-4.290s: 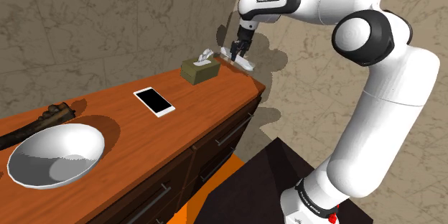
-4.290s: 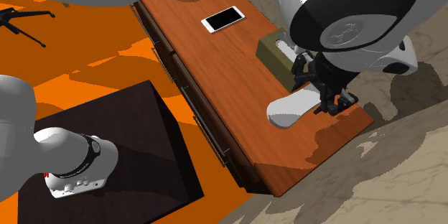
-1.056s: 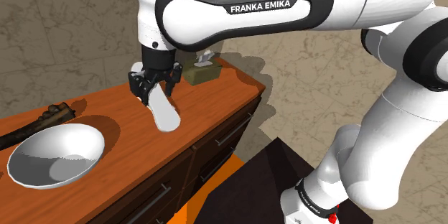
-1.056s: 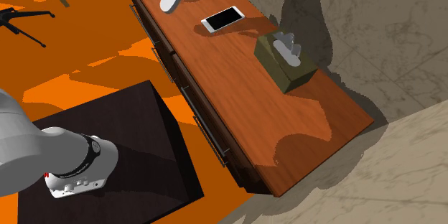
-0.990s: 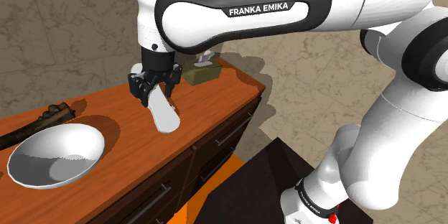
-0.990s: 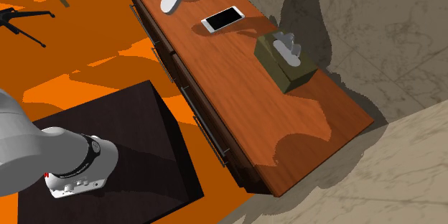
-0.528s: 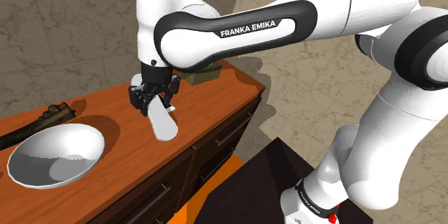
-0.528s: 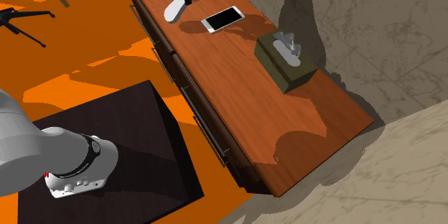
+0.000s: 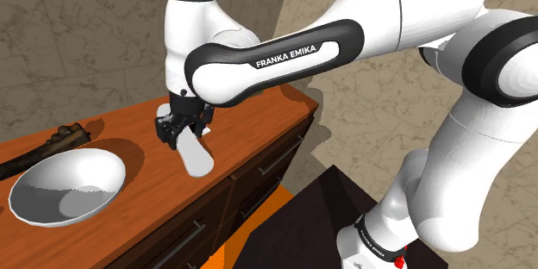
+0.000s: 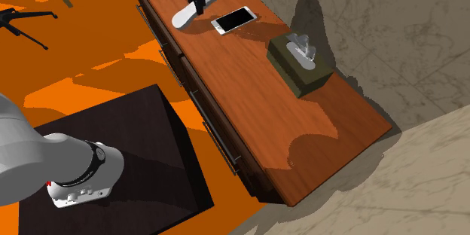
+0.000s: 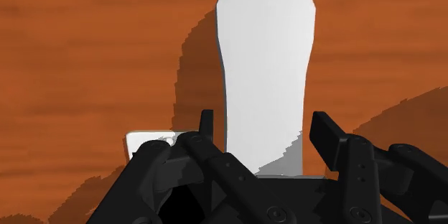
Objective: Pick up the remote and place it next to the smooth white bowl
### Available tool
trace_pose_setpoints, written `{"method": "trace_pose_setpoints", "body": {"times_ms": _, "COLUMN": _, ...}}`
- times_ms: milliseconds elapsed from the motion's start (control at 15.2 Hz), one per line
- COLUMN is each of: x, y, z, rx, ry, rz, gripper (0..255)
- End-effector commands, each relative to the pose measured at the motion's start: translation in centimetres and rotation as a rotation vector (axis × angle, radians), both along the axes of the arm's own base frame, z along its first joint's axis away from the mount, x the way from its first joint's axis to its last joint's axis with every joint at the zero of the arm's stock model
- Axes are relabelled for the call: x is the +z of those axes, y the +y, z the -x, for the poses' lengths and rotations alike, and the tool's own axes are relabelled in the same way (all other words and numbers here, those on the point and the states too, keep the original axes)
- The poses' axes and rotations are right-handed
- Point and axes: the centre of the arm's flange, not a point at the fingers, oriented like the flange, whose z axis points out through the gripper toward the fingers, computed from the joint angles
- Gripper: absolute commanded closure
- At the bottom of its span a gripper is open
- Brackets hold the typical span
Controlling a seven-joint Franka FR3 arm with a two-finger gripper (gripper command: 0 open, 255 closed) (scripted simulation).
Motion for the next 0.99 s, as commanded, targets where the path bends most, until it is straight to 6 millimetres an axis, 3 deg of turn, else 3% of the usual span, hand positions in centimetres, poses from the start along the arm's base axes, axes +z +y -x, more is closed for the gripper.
{"method": "trace_pose_setpoints", "body": {"times_ms": 0, "x": -1.4, "y": 0.0, "z": 0.2, "rx": 0.002, "ry": 0.005, "rz": 0.003, "gripper": 255}}
{"method": "trace_pose_setpoints", "body": {"times_ms": 264, "x": -3.2, "y": 0.0, "z": 0.2, "rx": 0.002, "ry": 0.005, "rz": 0.003, "gripper": 255}}
{"method": "trace_pose_setpoints", "body": {"times_ms": 726, "x": -3.2, "y": 0.0, "z": 0.2, "rx": 0.002, "ry": 0.005, "rz": 0.003, "gripper": 255}}
{"method": "trace_pose_setpoints", "body": {"times_ms": 792, "x": -3.2, "y": 0.0, "z": 0.2, "rx": 0.002, "ry": 0.005, "rz": 0.003, "gripper": 0}}
{"method": "trace_pose_setpoints", "body": {"times_ms": 924, "x": -3.2, "y": 0.0, "z": 0.2, "rx": 0.002, "ry": 0.005, "rz": 0.003, "gripper": 0}}
